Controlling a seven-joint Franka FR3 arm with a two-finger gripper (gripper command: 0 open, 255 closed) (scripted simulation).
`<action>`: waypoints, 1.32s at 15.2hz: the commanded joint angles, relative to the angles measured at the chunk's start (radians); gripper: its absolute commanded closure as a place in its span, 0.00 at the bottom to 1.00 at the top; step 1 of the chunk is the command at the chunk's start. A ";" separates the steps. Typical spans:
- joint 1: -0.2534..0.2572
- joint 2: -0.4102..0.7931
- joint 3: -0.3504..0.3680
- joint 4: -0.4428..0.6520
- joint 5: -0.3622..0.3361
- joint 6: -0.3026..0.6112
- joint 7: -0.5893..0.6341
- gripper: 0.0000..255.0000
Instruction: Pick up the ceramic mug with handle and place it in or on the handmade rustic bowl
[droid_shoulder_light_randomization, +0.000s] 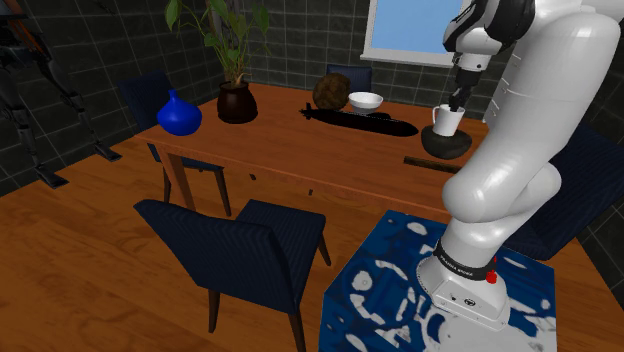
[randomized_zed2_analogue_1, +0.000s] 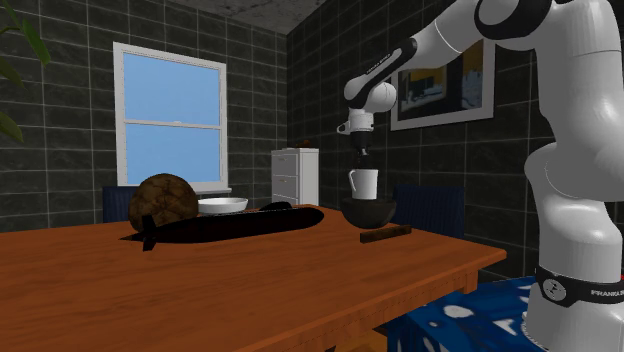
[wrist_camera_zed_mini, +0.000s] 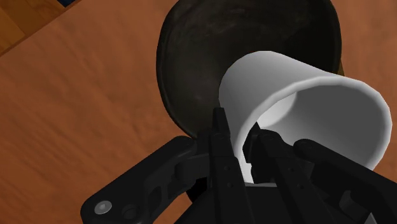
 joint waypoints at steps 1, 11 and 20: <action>0.000 0.000 0.000 0.000 0.000 0.001 0.000 1.00; 0.000 -0.013 -0.001 0.055 -0.010 -0.064 0.007 0.00; -0.001 -0.019 -0.003 0.110 -0.016 -0.123 0.011 0.00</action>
